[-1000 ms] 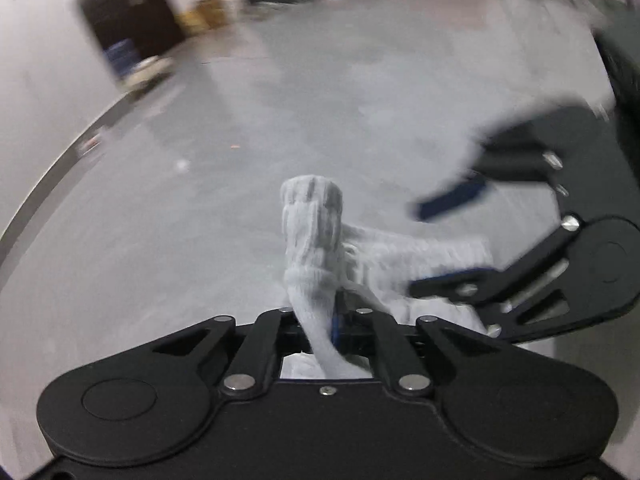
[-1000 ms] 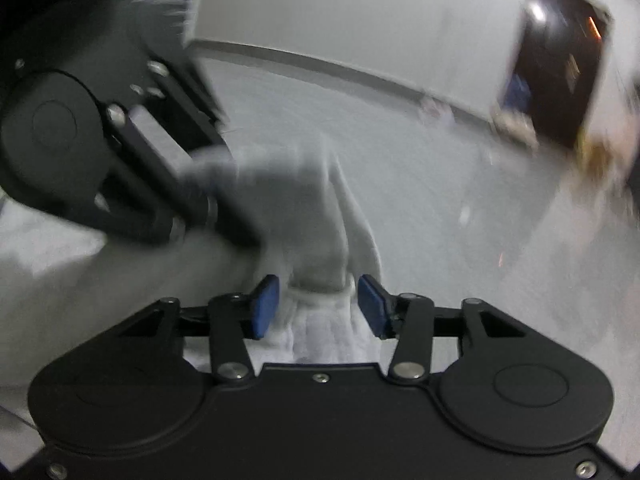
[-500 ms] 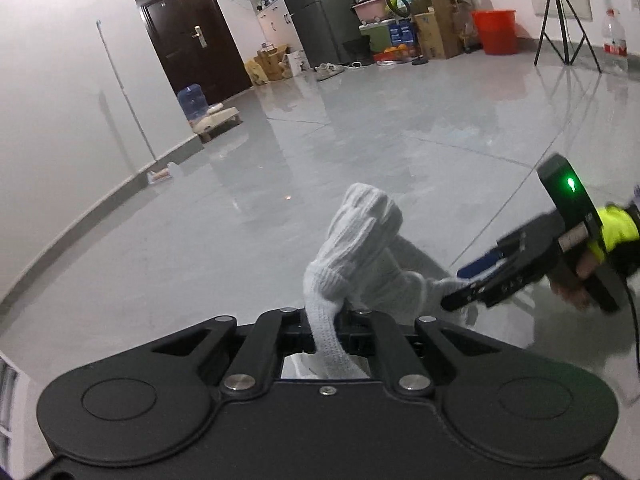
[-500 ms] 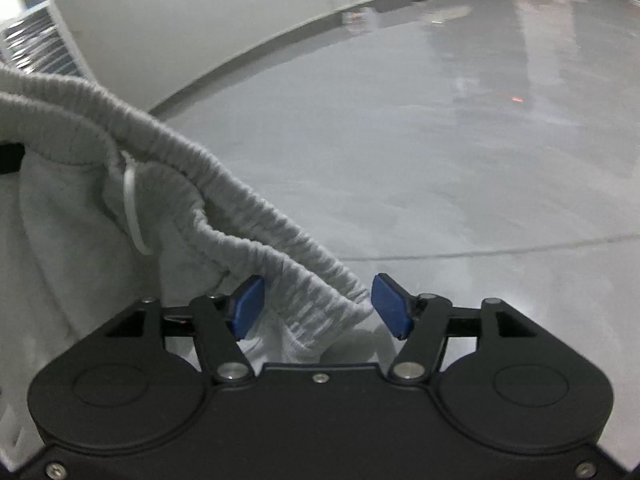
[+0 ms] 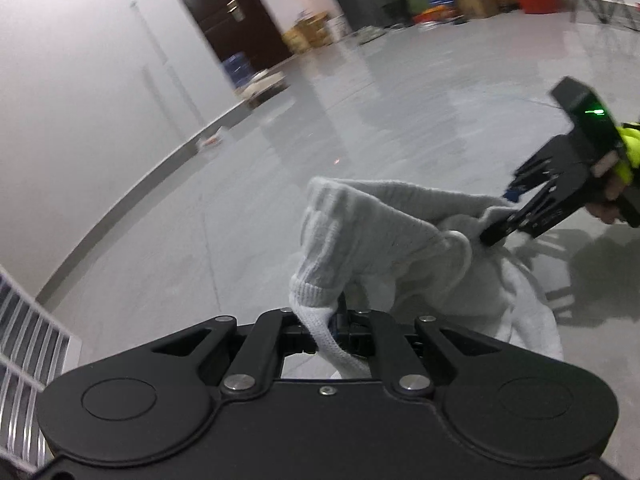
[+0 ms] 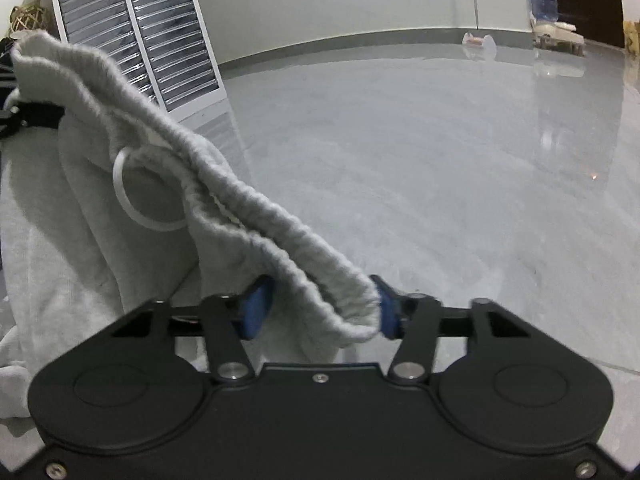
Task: Fold clothes
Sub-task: 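Lift the sweatpants by the waistband with both grippers and hold them up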
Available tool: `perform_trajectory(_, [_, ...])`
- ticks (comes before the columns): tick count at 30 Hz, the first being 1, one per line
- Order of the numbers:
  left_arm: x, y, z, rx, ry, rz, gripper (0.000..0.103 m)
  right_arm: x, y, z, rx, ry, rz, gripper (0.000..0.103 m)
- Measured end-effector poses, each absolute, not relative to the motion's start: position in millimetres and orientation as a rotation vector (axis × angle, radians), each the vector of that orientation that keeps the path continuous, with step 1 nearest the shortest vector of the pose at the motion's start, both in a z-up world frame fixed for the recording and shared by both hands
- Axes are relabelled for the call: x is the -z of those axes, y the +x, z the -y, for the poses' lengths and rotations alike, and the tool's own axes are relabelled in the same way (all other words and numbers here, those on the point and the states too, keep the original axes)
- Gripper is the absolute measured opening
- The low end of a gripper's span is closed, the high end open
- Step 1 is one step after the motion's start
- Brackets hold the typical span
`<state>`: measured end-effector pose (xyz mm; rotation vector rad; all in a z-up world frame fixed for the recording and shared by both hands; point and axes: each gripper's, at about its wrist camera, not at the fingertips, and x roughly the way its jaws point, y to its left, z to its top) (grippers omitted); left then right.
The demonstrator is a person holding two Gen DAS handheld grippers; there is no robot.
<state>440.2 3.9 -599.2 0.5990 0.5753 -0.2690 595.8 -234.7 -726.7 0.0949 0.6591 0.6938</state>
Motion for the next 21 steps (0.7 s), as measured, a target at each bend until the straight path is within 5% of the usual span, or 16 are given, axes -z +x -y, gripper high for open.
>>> perform_trajectory(13, [536.0, 451.4, 22.0, 0.18, 0.521, -0.353, 0.004, 662.6, 569.1, 234.6, -0.584, -0.014, -0.455, 0.031])
perform_trajectory(21, [436.6, 493.7, 59.9, 0.163, 0.496, -0.131, 0.004, 567.8, 593.1, 268.1, -0.44, -0.083, -0.27, 0.026])
